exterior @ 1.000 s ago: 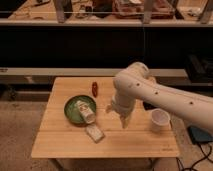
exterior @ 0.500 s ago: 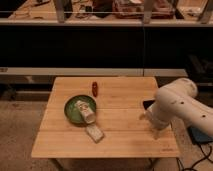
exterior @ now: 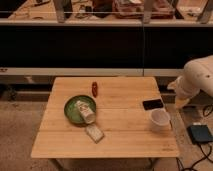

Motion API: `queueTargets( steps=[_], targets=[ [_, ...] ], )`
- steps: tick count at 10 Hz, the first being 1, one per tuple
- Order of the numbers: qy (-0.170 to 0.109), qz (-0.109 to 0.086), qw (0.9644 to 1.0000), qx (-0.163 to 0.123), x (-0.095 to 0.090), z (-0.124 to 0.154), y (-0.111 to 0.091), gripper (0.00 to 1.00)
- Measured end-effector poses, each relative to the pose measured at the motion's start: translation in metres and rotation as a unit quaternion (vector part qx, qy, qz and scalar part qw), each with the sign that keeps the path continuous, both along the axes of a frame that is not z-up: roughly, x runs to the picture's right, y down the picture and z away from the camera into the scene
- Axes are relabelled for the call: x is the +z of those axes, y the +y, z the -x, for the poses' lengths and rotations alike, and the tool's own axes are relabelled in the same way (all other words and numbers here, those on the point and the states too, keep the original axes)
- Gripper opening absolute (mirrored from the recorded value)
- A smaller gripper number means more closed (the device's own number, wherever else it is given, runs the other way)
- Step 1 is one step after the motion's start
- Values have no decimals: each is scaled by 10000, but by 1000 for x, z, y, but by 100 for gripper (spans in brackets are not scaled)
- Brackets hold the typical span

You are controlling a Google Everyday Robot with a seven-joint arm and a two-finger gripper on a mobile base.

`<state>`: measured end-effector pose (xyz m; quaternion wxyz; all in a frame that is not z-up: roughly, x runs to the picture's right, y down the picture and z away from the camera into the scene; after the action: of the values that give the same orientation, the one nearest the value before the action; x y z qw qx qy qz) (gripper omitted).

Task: Move the arm in a circular motion

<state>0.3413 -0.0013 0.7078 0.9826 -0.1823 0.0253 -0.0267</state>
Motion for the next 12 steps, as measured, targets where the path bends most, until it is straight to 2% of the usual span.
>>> queueTargets(
  steps=[1,2,3,5,6,7,8,9,10,12],
  targets=[
    [65,-18,10000,72,19,14,-26,65],
    [53,68,9999,57,50,53,-53,65],
    [-84,297,9995,-115,87,121,-69,65],
    [-300,652,9961,-507,129,212,-66,65],
    [-443,793,9930,-750,144,257,-61,65],
    [-682,910,9876,-1084,152,307,-54,65],
    [-865,955,9831,-1298,150,335,-51,65],
    [-1067,1006,9765,-1578,143,358,-43,65],
    [-1431,1048,9661,-1874,124,385,-31,65],
    [-1878,1042,9500,-2267,91,402,-9,65]
  ],
)
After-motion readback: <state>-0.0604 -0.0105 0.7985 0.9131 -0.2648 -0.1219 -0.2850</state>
